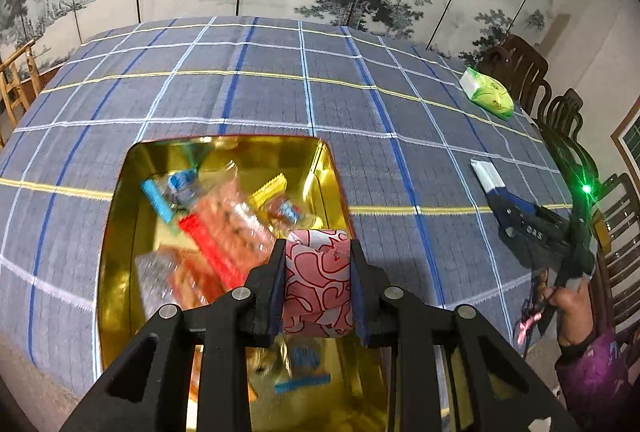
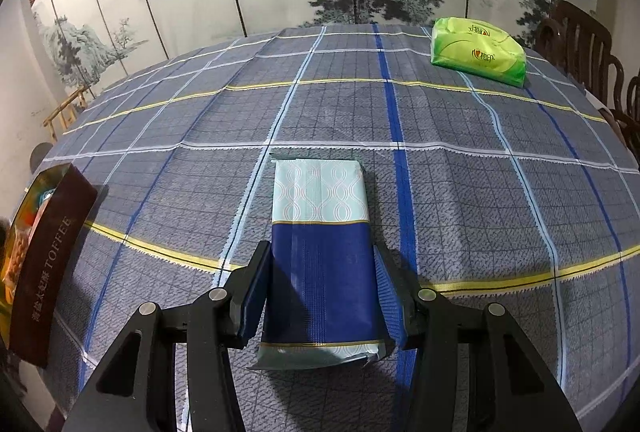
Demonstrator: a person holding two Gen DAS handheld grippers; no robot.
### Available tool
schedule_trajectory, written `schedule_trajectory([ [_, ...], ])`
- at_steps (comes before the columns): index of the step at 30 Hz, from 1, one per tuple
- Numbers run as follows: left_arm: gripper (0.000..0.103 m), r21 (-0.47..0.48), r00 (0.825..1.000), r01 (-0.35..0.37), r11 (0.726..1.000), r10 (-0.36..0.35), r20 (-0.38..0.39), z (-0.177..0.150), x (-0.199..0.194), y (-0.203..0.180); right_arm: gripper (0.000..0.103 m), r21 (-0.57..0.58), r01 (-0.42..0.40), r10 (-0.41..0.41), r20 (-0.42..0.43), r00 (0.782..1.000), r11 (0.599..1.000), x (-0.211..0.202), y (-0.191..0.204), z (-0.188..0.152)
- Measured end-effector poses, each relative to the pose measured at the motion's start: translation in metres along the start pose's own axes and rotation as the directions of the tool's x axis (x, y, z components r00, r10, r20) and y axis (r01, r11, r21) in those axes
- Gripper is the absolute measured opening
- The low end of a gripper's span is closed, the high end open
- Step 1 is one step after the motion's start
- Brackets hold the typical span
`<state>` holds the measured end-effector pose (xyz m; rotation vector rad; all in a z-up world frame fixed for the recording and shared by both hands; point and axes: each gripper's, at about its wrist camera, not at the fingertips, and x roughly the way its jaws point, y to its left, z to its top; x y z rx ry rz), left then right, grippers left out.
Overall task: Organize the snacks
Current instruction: 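Carry the pink candy over the tin and open the left tool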
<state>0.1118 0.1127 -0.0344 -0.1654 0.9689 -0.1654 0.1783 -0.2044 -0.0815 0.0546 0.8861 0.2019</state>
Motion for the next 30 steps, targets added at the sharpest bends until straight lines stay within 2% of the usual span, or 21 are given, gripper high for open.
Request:
schedule_trajectory([
  [7, 0.025, -0.015, 0.999, -0.042, 0.999, 0.042, 0.004, 0.018, 0.025, 0.004, 0.051, 0.001, -0.001, 0.001, 0.000, 1.000, 1.000, 0.000, 0.000, 0.000],
  [17, 0.025, -0.033, 0.998, -0.055, 0.998, 0.055, -0.007, 0.025, 0.045, 0.008, 0.051, 0.002, -0.002, 0.002, 0.000, 1.000, 1.000, 0.000, 0.000, 0.000],
  [25, 0.025, -0.020, 0.998, -0.070, 0.997, 0.070, -0.007, 0.027, 0.055, 0.006, 0.051, 0.002, -0.002, 0.002, 0.000, 1.000, 1.000, 0.000, 0.000, 0.000],
  [30, 0.026, 0.013, 0.995, -0.096, 0.995, 0.096, 0.023, 0.027, 0.053, 0.001, 0.051, 0.002, -0.002, 0.002, 0.000, 1.000, 1.000, 0.000, -0.001, 0.000],
])
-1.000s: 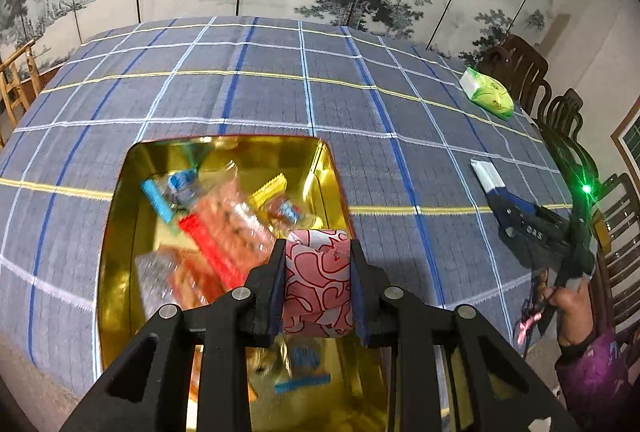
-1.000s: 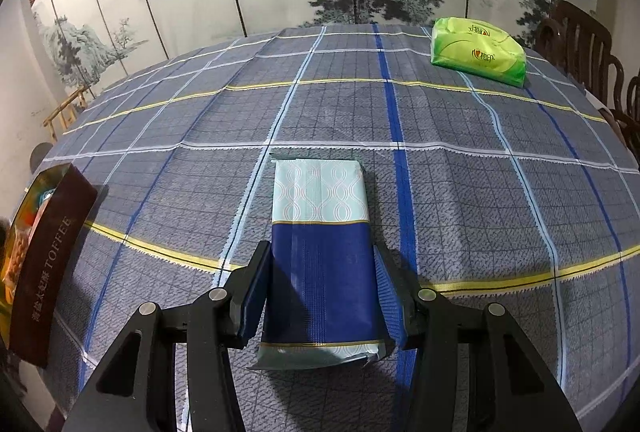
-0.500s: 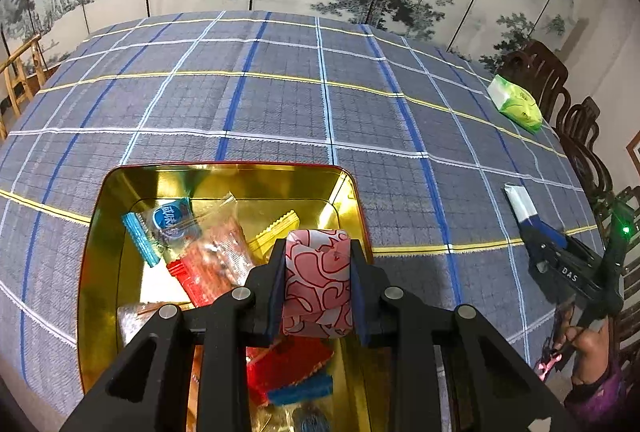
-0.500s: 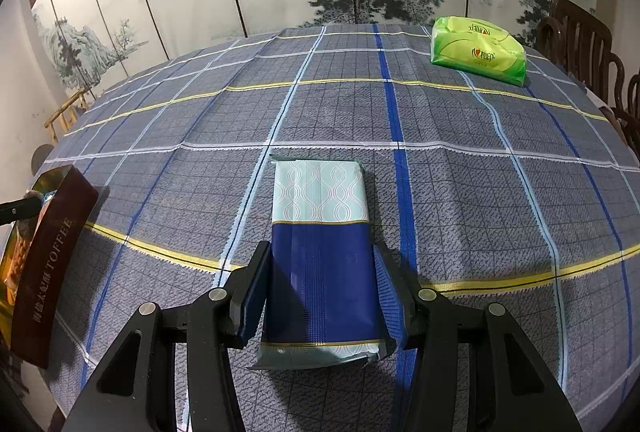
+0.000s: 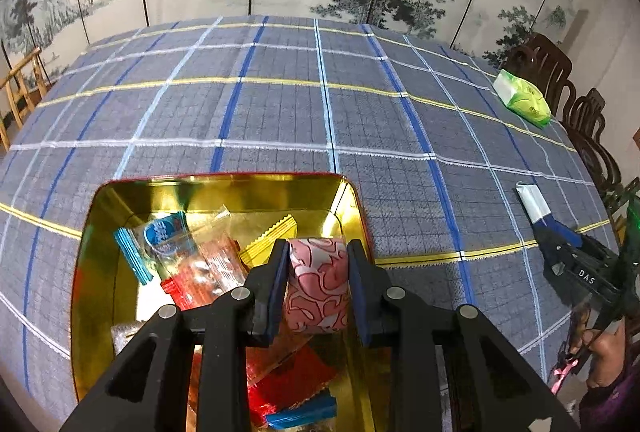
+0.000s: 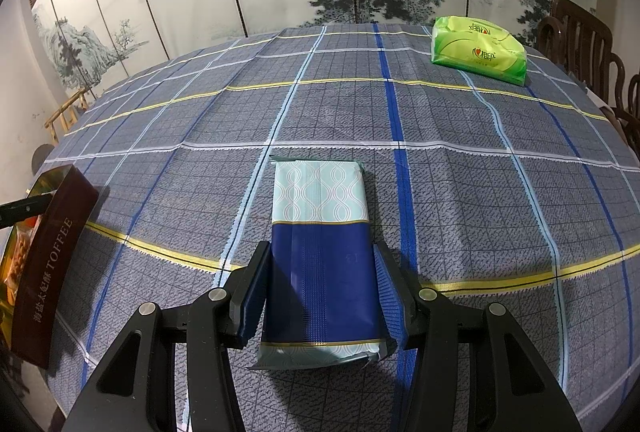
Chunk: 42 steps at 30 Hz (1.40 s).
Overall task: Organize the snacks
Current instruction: 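Carry the pink candy over the tin and open the left tool, then carry the blue-and-white packet with the right tool toward the tin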
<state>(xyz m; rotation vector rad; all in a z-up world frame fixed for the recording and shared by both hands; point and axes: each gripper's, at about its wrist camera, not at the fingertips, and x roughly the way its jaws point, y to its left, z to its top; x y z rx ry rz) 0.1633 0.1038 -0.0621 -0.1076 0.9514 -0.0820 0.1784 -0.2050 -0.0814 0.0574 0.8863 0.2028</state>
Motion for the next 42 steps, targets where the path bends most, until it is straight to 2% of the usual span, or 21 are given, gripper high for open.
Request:
schedule_trajectory([
  [7, 0.027, 0.019, 0.999, -0.029, 0.999, 0.028, 0.029, 0.002, -0.005, -0.004, 0.051, 0.000, 0.000, 0.000, 0.000, 1.000, 1.000, 0.000, 0.000, 0.000],
  [11, 0.042, 0.017, 0.998, -0.052, 0.999, 0.051, 0.047, 0.002, -0.009, -0.004, 0.051, 0.000, 0.000, 0.000, 0.000, 1.000, 1.000, 0.000, 0.000, 0.000],
  [15, 0.046, 0.023, 0.995, -0.073, 0.997, 0.072, 0.067, 0.000, -0.016, -0.006, 0.052, -0.001, 0.001, -0.001, -0.001, 1.000, 1.000, 0.000, 0.000, 0.000],
  [22, 0.066, 0.055, 0.982, -0.157, 0.986, 0.150, 0.118, -0.004, -0.031, -0.015, 0.052, -0.002, 0.002, -0.002, -0.001, 1.000, 1.000, 0.000, 0.001, 0.001],
  [28, 0.077, 0.048, 0.970, -0.206, 0.977, 0.197, 0.145, -0.011, -0.048, -0.015, 0.053, -0.021, 0.007, -0.007, -0.005, 1.000, 1.000, 0.001, 0.004, -0.001],
  [32, 0.081, 0.042, 0.963, -0.225, 0.973, 0.216, 0.158, -0.018, -0.057, -0.012, 0.051, -0.051, 0.006, -0.007, -0.012, 1.000, 0.999, -0.002, 0.012, -0.006],
  [37, 0.084, 0.037, 0.954, -0.255, 0.966, 0.245, 0.174, -0.027, -0.067, -0.009, 0.051, -0.016, -0.027, 0.027, -0.019, 0.999, 0.999, -0.012, 0.015, -0.015],
  [42, 0.087, 0.030, 0.952, -0.260, 0.965, 0.251, 0.177, -0.037, -0.075, -0.006, 0.051, 0.010, -0.060, 0.060, -0.030, 0.998, 0.998, -0.021, 0.022, -0.024],
])
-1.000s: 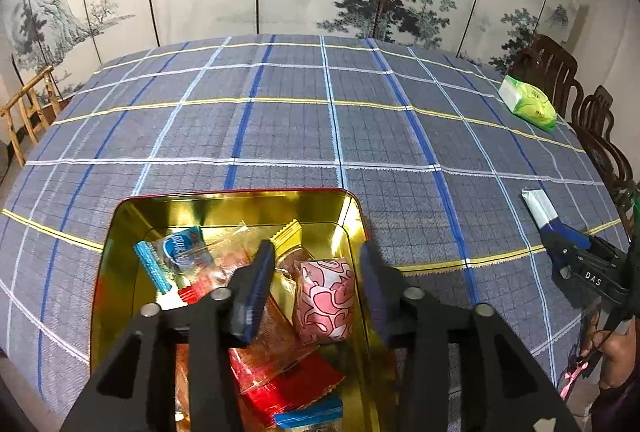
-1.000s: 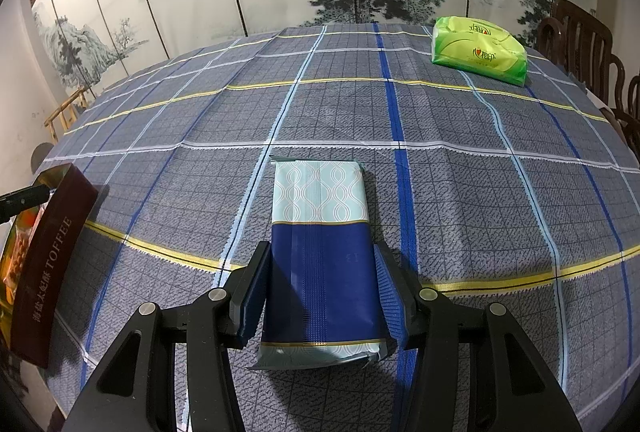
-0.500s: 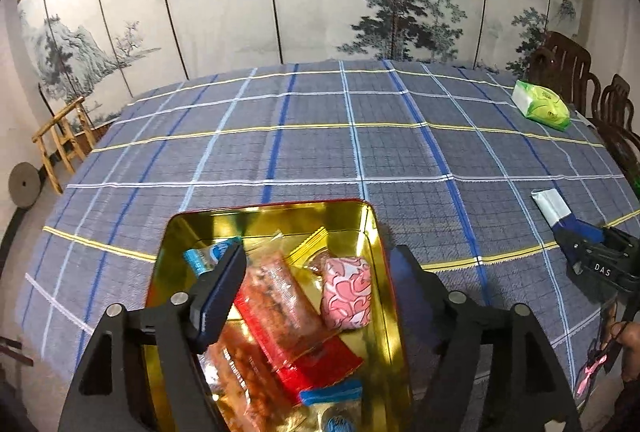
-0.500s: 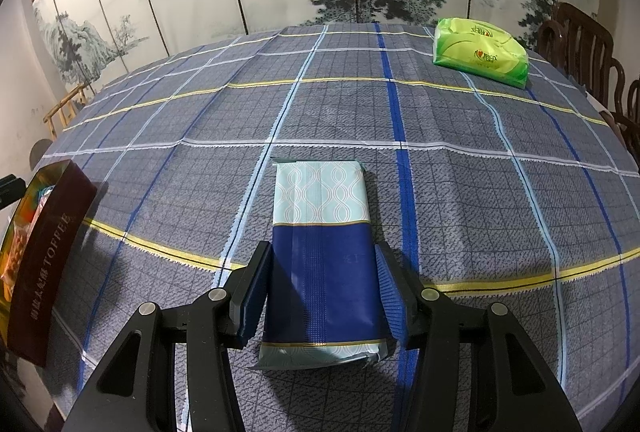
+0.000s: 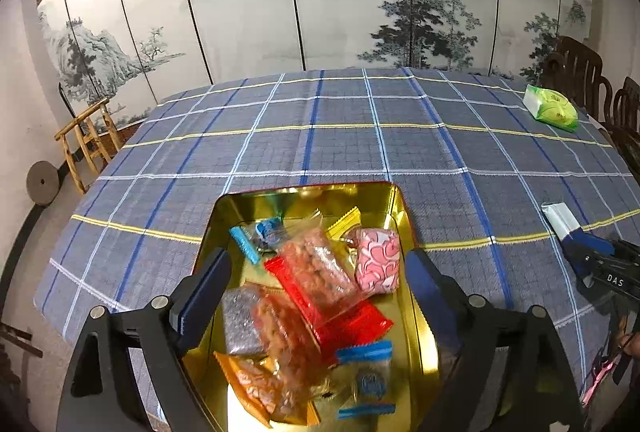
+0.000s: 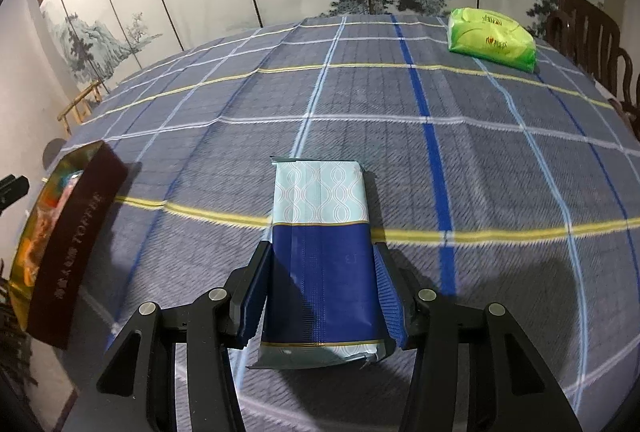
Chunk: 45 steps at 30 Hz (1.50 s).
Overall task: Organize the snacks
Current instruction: 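Carry the blue-and-white packet with the right tool toward the tin, then lower the blue-and-white packet into the tin and open the right tool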
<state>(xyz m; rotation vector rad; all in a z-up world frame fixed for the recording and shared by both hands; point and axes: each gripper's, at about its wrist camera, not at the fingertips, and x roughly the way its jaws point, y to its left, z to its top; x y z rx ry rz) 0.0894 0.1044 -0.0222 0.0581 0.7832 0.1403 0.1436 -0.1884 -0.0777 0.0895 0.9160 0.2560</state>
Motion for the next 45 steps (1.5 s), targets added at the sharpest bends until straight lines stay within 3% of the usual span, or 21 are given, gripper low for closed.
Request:
schedule_trajectory([
  [14, 0.088, -0.053, 1.000, -0.003, 0.999, 0.001, -0.028, -0.028, -0.021, 0.028, 0.051, 0.052, -0.154, 0.153, 0.017, 0.988, 0.987, -0.036, 0.036, -0.012],
  [24, 0.089, -0.079, 0.999, -0.011, 0.997, 0.008, -0.034, -0.041, -0.038, 0.047, 0.051, 0.026, -0.305, 0.304, 0.025, 0.952, 0.952, -0.053, 0.088, 0.002],
  [31, 0.094, -0.118, 0.999, -0.038, 0.992, 0.034, -0.035, -0.044, -0.044, 0.065, 0.051, -0.058, -0.394, 0.394, -0.012, 0.919, 0.917, -0.055, 0.148, 0.009],
  [39, 0.097, -0.153, 0.998, -0.052, 0.987, 0.048, -0.030, -0.047, -0.048, 0.083, 0.051, -0.132, -0.445, 0.439, -0.074, 0.895, 0.886, -0.041, 0.209, 0.012],
  [45, 0.097, -0.152, 0.998, -0.059, 0.987, 0.055, -0.031, -0.049, -0.046, 0.087, 0.051, -0.150, -0.452, 0.440, -0.109, 0.891, 0.879, -0.028, 0.233, 0.010],
])
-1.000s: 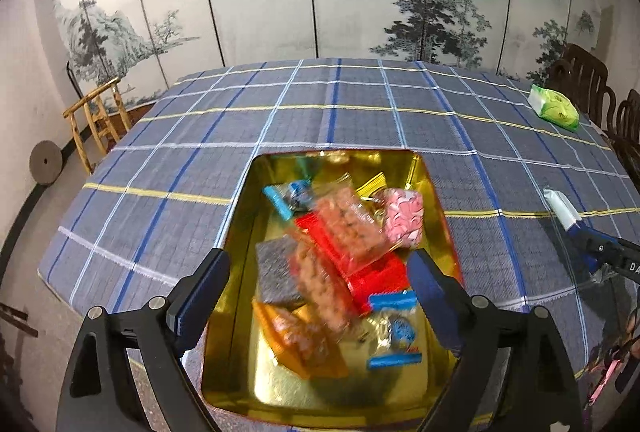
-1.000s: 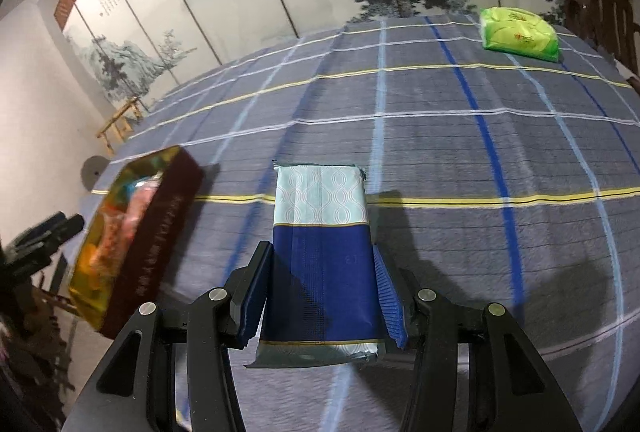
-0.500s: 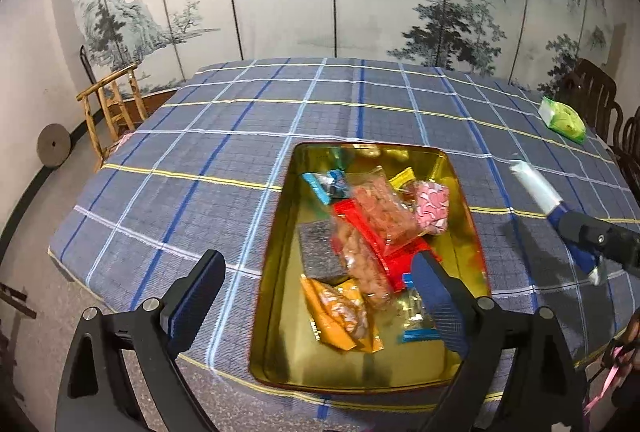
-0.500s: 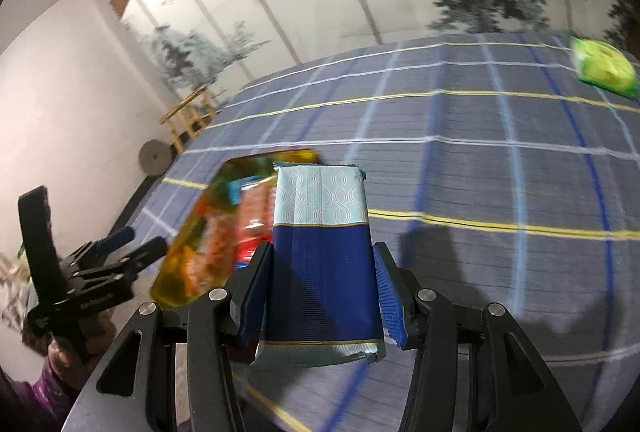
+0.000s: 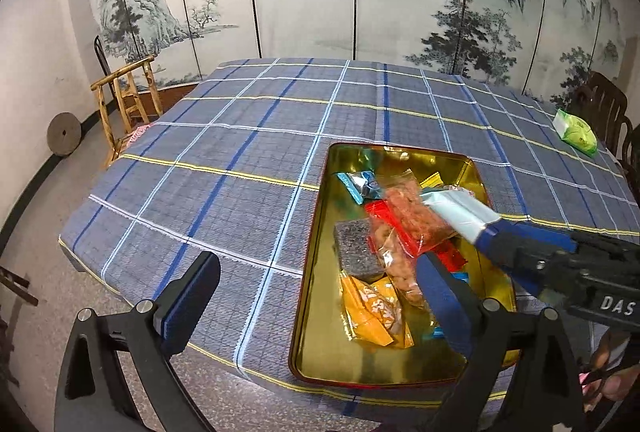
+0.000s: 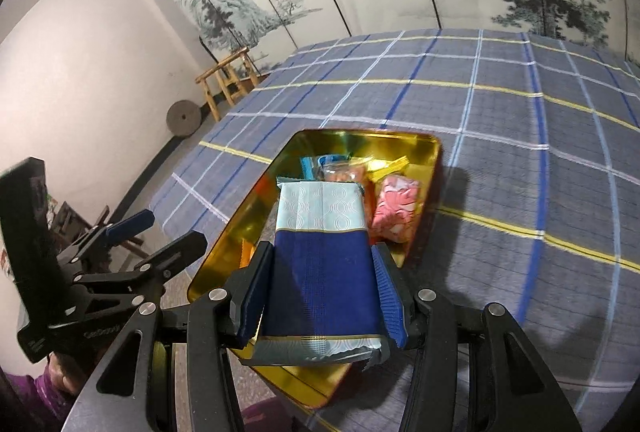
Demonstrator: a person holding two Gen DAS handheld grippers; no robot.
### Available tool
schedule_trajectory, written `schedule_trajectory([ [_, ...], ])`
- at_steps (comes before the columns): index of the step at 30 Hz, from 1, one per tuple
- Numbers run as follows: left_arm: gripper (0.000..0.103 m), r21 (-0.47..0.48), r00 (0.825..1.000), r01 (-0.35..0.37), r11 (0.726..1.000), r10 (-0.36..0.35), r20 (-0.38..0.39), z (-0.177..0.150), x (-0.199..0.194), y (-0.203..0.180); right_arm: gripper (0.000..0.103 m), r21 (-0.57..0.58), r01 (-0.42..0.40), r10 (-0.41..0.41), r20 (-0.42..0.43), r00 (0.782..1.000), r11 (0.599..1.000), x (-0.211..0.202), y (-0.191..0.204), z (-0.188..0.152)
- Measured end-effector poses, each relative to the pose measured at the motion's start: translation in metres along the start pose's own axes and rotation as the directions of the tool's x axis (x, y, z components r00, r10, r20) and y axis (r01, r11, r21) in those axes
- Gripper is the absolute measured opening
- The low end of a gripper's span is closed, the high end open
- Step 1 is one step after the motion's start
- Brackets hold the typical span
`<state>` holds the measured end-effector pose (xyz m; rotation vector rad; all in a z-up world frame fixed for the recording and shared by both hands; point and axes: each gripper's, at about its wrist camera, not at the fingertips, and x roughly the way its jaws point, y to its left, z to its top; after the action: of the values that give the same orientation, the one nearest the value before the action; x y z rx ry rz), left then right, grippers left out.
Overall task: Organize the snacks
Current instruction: 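Lower the blue-and-white packet into the tin and open the right tool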
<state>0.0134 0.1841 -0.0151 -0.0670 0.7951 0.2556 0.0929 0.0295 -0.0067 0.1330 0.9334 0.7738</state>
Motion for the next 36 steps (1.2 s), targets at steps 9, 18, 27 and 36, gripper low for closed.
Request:
schedule_trajectory([
  [9, 0.097, -0.004, 1.000, -0.003, 1.000, 0.003, 0.000, -0.002, 0.005, 0.005, 0.051, 0.000, 0.014, -0.014, -0.035, 0.999, 1.000, 0.021, 0.003, 0.000],
  [18, 0.097, 0.008, 1.000, -0.005, 1.000, 0.005, 0.020, -0.003, 0.004, 0.006, 0.051, -0.006, 0.033, -0.034, -0.049, 0.998, 0.999, 0.032, 0.006, 0.001],
  [27, 0.097, 0.011, 0.999, -0.004, 1.000, 0.003, 0.033, -0.001, 0.005, 0.006, 0.051, -0.019, 0.044, -0.045, -0.056, 0.997, 0.999, 0.040, 0.009, 0.000],
  [36, 0.097, 0.027, 0.998, -0.020, 0.999, 0.018, 0.052, -0.001, 0.003, 0.002, 0.051, -0.013, 0.046, -0.046, -0.057, 0.997, 0.999, 0.043, 0.007, 0.000],
])
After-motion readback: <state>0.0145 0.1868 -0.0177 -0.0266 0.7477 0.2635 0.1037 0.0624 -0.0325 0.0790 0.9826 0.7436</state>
